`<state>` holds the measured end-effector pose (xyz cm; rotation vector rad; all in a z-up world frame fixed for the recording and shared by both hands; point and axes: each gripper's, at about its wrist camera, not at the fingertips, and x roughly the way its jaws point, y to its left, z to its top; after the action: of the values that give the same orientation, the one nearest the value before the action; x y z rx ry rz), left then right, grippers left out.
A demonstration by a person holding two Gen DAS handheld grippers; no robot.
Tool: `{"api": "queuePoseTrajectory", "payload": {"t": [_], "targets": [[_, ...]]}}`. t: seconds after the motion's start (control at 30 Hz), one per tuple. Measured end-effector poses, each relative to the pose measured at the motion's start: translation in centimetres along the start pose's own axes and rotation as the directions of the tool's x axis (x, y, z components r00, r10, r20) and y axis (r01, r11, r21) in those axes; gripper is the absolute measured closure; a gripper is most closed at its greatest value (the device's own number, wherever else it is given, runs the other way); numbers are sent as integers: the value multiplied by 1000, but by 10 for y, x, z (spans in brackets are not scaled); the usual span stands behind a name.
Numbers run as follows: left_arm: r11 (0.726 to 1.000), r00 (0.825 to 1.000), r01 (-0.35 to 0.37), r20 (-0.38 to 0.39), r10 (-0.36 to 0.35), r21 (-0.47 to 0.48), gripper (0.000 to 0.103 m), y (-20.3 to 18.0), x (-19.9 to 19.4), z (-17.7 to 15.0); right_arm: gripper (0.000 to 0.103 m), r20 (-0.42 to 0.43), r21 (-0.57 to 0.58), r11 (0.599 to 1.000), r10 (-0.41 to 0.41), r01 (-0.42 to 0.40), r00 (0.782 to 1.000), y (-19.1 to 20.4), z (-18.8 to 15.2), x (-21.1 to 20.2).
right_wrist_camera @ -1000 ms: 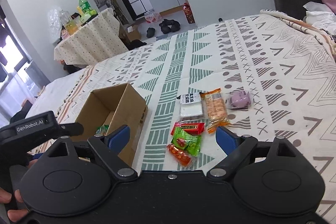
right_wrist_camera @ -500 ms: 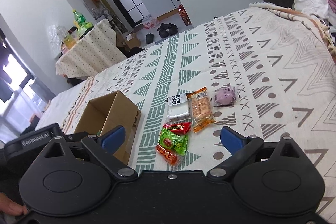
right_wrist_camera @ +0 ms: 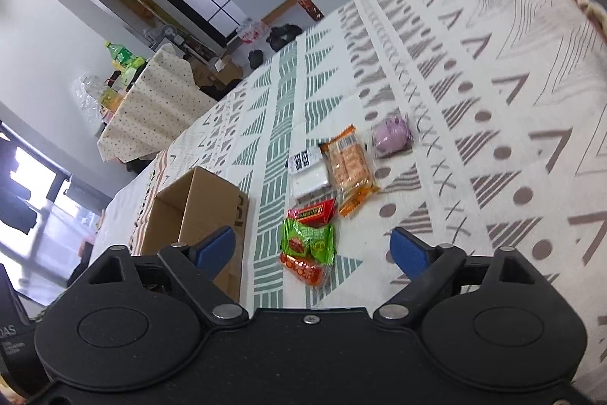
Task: Organize snacks
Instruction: 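Grasp the orange packet with the left gripper while the right gripper grasps the green packet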
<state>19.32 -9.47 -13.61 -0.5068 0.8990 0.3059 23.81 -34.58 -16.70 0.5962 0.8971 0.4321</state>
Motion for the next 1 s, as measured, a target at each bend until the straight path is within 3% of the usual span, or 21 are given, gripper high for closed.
{"api": "queuePoseTrajectory", "payload": {"t": [0.27,0.47,0.6,1.0], "targets": [[1000,998,8,-56,-9,-15,52,-4,31,-4,23,-41,19,1000,2,-1,999,-2,2,16],[999,996,29,-89,-31,-18,60,-8,56,-6,28,-68,52,998,-19,22,997,-9,3,29],[999,991,35,-131,-40,-40,69,-9,76,-7,38,-100,74,996,-32,40,994,-14,4,45],[996,984,70,-162,-77,-47,70,-12,98,-5,40,-164,118,992,-24,44,986,-21,7,80]]}}
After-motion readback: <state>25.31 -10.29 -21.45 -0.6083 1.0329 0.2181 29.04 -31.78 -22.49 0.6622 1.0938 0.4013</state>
